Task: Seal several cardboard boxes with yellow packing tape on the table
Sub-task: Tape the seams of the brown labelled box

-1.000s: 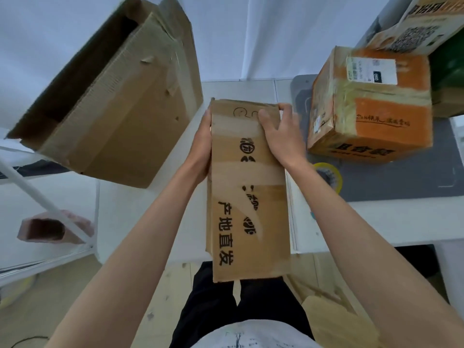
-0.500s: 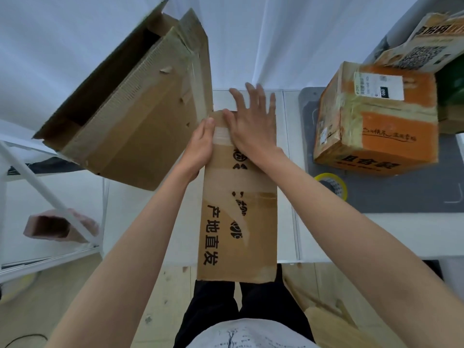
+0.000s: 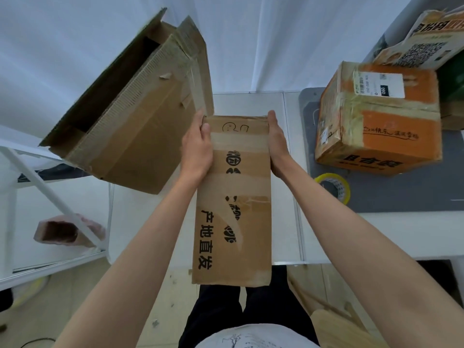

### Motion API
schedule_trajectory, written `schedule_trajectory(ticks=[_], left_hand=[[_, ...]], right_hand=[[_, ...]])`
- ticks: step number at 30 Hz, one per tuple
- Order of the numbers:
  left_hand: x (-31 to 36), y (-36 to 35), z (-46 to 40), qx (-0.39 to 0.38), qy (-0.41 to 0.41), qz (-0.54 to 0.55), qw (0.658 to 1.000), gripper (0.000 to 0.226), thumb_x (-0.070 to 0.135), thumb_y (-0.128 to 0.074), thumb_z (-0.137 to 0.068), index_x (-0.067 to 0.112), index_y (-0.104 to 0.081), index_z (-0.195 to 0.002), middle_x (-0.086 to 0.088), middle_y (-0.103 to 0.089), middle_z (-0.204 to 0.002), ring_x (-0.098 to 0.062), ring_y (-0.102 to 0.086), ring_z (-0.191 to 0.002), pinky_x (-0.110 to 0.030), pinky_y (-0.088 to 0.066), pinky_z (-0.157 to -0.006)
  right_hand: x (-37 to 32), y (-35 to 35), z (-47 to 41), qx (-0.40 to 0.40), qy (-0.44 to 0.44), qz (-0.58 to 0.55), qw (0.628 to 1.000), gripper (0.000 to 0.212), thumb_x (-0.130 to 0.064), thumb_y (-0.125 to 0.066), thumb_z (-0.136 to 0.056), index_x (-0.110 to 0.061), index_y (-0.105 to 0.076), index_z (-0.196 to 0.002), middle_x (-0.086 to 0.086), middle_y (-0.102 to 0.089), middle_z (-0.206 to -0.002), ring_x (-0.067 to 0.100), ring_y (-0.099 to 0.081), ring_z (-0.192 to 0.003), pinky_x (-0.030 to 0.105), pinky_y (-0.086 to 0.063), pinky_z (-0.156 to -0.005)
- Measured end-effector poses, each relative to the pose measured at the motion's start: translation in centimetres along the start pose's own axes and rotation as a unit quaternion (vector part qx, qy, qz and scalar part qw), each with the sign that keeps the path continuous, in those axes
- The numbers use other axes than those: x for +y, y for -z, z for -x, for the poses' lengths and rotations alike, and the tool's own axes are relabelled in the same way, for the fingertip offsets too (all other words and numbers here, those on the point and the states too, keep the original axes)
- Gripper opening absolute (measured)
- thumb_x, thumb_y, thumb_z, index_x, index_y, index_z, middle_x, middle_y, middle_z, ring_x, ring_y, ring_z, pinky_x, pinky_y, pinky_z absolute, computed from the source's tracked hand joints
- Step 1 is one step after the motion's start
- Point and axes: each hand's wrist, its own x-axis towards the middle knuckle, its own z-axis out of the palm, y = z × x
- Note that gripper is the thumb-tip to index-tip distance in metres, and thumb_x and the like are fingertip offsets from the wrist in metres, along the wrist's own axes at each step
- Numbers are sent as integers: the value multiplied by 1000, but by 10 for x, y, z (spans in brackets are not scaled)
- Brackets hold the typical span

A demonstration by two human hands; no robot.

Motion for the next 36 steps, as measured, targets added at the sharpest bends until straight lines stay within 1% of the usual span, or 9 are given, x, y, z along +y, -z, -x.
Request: schedule_trajectory(ticks=[5,11,15,17,19,25,29,31,36], left_hand=[[35,-22,11,-71,4,-100,992,86,73,-56,-88,40,-20,-158,-10,-26,-158,-41,-37,-142,-57,-29,-114],[53,-49,7,-106,-24,-43,993,94,77,-64,-79,37,-27,-156,-3,-32,-154,-25,-36,-142,-47,-31,-115],[42,-56,0,-131,22,81,988,81,69,-66,-85,36,-35,-152,3,-36,-149,-11,-38,-129,-40,-32,-117],[25,-61,4,-153,65,91,982,85,72,-65,-82,38,-31,-153,3,-33,-145,-14,-40,-128,-45,-34,-117],[11,-64,9,-160,105,69,979,100,83,-63,-73,41,-24,-155,4,-27,-144,-23,-38,-135,-50,-36,-116],[-15,-46,5,-162,163,86,969,113,87,-65,-66,42,-18,-159,2,-9,-164,-26,-22,-149,-48,-28,-118],[-26,-36,-5,-179,195,100,959,120,94,-71,-46,46,-35,-149,0,-36,-154,-26,-46,-135,-51,-44,-107],[-33,-35,-7,-170,190,116,960,111,92,-71,-49,43,-42,-144,3,-47,-146,-21,-53,-127,-47,-49,-99],[-54,-32,-7,-170,185,135,958,106,91,-69,-51,42,-46,-142,6,-50,-147,-25,-52,-131,-55,-42,-107]], right_hand=[[3,13,7,22,-16,-85,996,58,-60,-31,-105,-14,-67,-101,6,-71,-94,20,-69,-86,32,-57,-74],[-8,54,8,82,14,-99,992,59,-62,-35,-103,-13,-68,-105,5,-72,-97,21,-68,-92,35,-55,-80],[-24,51,0,134,57,32,989,70,-73,-40,-91,-24,-58,-138,1,-55,-145,18,-47,-137,46,-34,-118],[-24,37,3,139,79,119,980,44,-60,-36,-100,-33,-67,-116,-3,-57,-132,15,-43,-130,46,-30,-115],[-19,20,3,136,110,189,966,36,-51,-36,-102,-36,-69,-95,-6,-61,-118,17,-47,-122,49,-31,-111],[8,-9,-2,143,146,359,911,39,-45,-38,-107,-21,-68,-114,4,-62,-120,25,-48,-119,39,-25,-104],[26,-9,-10,150,222,384,884,42,-54,-42,-102,-24,-62,-124,1,-56,-127,22,-47,-124,42,-30,-108],[33,6,-18,143,241,419,864,47,-57,-41,-101,-24,-58,-131,3,-53,-133,22,-46,-129,45,-29,-113],[65,84,-33,165,197,455,853,68,-69,-28,-99,-18,-53,-134,8,-51,-137,25,-47,-129,50,-37,-109]])
